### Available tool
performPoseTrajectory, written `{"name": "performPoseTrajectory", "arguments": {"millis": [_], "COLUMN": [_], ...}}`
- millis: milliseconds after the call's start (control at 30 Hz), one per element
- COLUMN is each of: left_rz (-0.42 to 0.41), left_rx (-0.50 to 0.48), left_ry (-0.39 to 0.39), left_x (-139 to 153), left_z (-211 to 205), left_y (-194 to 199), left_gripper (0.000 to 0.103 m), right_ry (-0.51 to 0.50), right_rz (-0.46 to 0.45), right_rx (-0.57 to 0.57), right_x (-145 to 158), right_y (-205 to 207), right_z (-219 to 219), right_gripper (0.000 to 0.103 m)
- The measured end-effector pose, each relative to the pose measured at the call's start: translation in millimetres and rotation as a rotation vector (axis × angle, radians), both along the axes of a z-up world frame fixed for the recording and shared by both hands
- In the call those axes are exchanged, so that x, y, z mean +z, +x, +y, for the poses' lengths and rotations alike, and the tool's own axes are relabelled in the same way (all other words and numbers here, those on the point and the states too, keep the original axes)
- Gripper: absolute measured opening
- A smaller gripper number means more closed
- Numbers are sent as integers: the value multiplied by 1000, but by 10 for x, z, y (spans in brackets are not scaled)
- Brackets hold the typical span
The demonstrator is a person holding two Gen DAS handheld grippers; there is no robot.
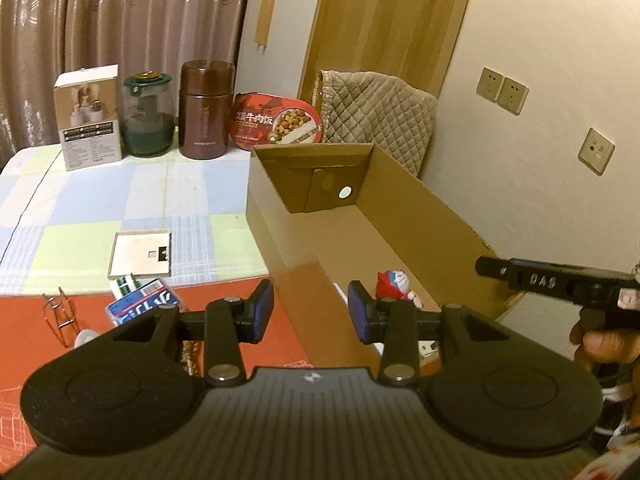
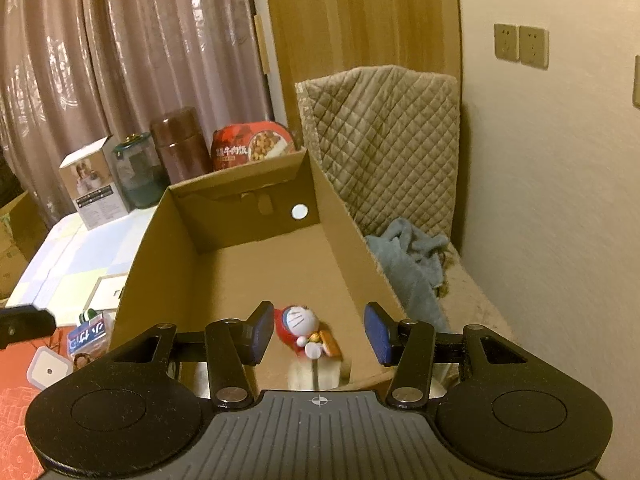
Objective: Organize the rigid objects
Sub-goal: 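Open the left tool to drop the remote while the right tool releases the plug into the box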
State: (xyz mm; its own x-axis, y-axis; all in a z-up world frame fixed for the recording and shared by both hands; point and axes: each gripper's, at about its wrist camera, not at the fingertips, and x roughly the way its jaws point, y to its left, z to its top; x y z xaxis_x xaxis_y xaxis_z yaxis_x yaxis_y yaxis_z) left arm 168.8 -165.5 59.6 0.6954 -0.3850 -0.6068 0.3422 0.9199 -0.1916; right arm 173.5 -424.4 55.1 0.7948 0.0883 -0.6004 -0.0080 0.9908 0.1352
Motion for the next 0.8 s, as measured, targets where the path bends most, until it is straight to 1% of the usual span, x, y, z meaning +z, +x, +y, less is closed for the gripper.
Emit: {"name": "performPoseTrajectory", "arguments": {"millis": [200, 367, 500, 567, 633, 733, 800], "left_rz": [-25, -31, -28, -28, -25, -20, -19], "left_rx": [46, 86, 111, 115, 125, 142, 150], "left_ry": [14, 40, 63, 76, 81, 89, 91], "left_x": [67, 105, 112, 95, 79, 56, 45], "left_z": [231, 470, 659, 746, 841, 979, 1064], "left_y": [-155, -287, -415, -488, -561, -666, -734], "left_gripper": [35, 36, 40, 40, 44, 46, 50], "right_ry": [31, 78, 92, 97, 91, 77, 84], "right_rz": [-52, -73, -66, -56, -44, -28, -20], "right_rx": [-15, -2, 17, 33, 50, 73, 80], "right_x": [248, 391, 414, 405, 390, 372, 359], "right_y": [-192, -444, -632, -727, -806, -915, -979], "right_z": [15, 159, 360, 478, 589, 744, 816], "right_gripper": [56, 59, 61, 62, 62, 63, 63]}}
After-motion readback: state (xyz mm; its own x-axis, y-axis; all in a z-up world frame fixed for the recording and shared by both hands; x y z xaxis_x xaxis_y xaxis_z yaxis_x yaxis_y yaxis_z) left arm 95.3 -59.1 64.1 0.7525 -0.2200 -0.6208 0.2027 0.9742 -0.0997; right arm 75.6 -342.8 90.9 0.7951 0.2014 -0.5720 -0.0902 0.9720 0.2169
